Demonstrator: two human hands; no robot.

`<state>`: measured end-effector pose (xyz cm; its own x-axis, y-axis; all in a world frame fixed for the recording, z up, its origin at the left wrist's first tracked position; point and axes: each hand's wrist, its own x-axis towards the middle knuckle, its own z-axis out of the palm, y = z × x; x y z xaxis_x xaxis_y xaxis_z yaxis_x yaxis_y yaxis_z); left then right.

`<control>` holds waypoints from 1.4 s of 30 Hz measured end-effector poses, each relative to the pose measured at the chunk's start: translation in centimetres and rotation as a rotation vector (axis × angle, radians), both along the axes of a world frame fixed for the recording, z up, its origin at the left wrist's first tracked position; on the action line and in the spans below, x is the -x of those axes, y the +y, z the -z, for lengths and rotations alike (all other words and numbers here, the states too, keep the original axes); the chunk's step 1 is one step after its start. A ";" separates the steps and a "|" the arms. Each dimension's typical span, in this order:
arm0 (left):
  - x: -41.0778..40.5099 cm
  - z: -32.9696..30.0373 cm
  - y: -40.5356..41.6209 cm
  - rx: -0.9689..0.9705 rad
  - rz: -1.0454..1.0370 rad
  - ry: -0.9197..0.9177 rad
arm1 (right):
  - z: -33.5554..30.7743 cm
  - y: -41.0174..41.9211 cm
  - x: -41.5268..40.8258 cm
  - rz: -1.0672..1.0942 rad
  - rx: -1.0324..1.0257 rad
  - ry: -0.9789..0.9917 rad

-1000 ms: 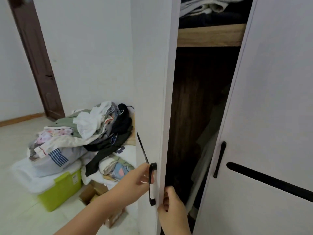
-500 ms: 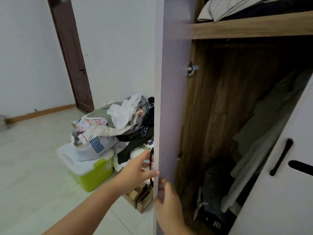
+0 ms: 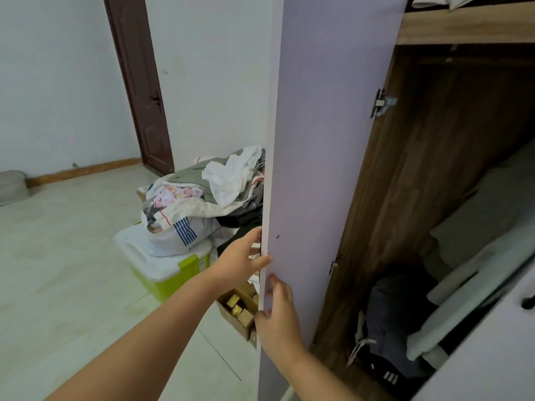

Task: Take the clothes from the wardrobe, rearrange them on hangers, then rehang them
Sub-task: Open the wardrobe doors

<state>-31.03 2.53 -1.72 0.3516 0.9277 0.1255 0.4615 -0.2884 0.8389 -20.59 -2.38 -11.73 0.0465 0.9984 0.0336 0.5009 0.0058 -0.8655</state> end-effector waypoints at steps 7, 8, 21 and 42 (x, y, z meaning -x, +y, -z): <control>1.4 0.5 1.3 -0.047 0.005 -0.003 | -1.1 1.1 0.5 -0.155 0.087 -0.020; 1.5 0.5 1.4 -0.054 -0.009 0.011 | -1.3 1.2 0.3 -0.180 0.096 -0.020; -0.3 0.6 1.0 0.133 -0.470 0.629 | -4.2 0.3 -9.4 -0.228 0.224 -0.292; -36.9 3.8 -2.3 0.049 0.246 0.246 | -7.8 -6.3 -42.5 0.578 0.136 -0.323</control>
